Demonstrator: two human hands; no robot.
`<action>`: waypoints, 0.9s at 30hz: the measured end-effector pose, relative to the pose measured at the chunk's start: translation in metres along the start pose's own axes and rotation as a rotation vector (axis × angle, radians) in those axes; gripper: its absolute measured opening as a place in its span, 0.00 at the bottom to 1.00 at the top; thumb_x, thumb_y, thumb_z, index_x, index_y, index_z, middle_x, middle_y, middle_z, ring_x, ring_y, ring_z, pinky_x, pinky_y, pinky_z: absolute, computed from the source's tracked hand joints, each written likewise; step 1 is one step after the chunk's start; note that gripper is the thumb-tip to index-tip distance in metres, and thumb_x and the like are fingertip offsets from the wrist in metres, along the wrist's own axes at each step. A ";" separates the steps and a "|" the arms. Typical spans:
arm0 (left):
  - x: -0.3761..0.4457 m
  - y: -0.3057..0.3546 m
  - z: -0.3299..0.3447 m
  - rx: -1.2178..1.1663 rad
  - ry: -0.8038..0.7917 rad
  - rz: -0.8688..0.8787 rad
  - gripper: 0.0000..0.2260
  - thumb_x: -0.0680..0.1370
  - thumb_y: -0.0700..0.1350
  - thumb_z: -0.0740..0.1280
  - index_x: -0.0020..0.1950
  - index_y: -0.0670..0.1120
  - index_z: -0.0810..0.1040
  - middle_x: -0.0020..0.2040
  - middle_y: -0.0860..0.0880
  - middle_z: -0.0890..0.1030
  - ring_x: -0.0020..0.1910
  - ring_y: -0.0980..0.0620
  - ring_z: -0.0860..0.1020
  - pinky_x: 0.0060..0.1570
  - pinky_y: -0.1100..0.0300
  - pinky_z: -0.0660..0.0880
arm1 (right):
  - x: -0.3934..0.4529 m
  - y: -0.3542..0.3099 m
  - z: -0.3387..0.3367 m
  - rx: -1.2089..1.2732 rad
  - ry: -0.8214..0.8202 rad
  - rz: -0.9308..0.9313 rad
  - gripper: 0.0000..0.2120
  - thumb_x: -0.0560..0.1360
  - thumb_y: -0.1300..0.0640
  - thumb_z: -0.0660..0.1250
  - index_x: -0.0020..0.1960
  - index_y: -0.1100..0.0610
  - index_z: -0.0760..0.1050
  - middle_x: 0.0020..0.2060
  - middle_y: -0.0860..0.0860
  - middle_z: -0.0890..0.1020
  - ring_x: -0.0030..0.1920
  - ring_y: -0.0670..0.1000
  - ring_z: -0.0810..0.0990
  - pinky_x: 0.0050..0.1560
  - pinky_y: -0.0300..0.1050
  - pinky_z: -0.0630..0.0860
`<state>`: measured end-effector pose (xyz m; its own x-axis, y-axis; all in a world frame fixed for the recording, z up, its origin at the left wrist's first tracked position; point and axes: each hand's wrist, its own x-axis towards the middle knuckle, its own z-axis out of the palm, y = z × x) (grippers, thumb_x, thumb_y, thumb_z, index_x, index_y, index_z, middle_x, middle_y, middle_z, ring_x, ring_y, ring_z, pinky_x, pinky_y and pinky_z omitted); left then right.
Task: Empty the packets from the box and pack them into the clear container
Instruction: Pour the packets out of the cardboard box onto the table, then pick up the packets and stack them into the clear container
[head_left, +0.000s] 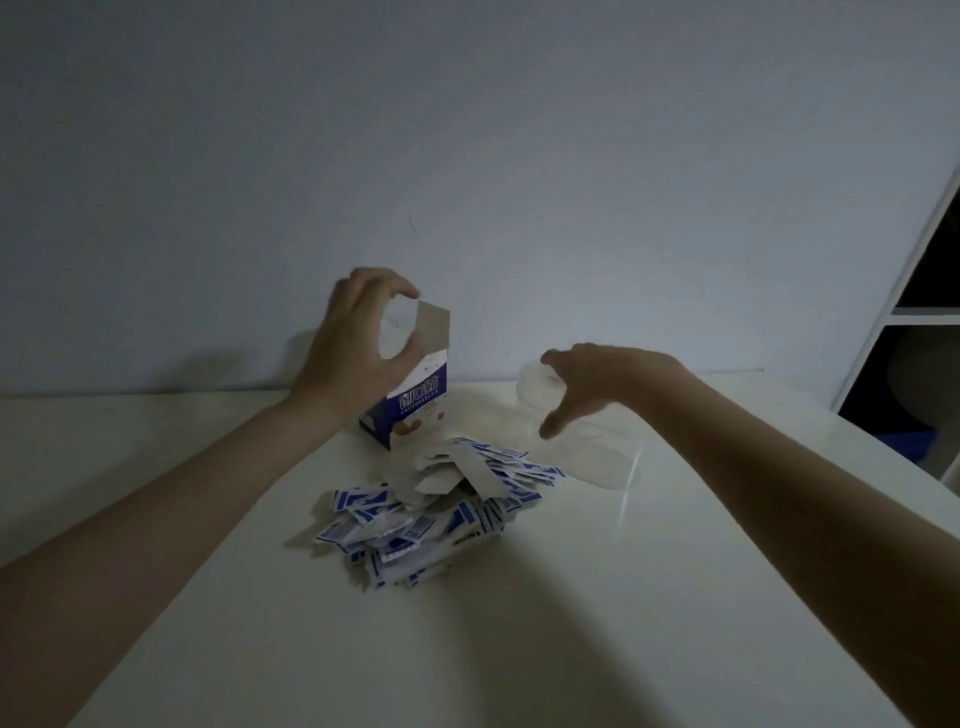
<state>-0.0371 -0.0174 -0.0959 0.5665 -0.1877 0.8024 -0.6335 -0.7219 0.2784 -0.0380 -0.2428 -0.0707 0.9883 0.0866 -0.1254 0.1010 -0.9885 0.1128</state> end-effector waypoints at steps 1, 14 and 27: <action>0.003 0.010 0.011 -0.042 -0.088 0.040 0.16 0.73 0.42 0.68 0.59 0.41 0.73 0.59 0.44 0.72 0.57 0.48 0.72 0.53 0.57 0.71 | -0.002 0.003 0.008 -0.038 -0.027 0.015 0.47 0.65 0.43 0.74 0.75 0.52 0.51 0.68 0.56 0.67 0.67 0.60 0.68 0.65 0.57 0.69; 0.020 0.040 0.078 -0.240 -0.912 -0.266 0.46 0.65 0.49 0.77 0.74 0.57 0.50 0.62 0.50 0.73 0.59 0.53 0.73 0.59 0.57 0.72 | -0.016 0.041 0.008 0.324 0.087 -0.284 0.34 0.69 0.49 0.72 0.72 0.45 0.62 0.68 0.47 0.71 0.67 0.50 0.70 0.66 0.46 0.66; 0.012 0.042 0.086 -0.185 -0.888 -0.252 0.51 0.65 0.54 0.76 0.76 0.53 0.43 0.64 0.49 0.69 0.59 0.53 0.71 0.58 0.59 0.71 | 0.025 0.075 0.042 0.557 0.212 0.217 0.26 0.74 0.54 0.67 0.68 0.59 0.64 0.62 0.59 0.74 0.58 0.60 0.76 0.57 0.48 0.74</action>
<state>-0.0118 -0.1075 -0.1201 0.8445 -0.5346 0.0325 -0.4680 -0.7072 0.5300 -0.0105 -0.3198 -0.1072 0.9865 -0.1569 0.0470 -0.1226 -0.8978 -0.4230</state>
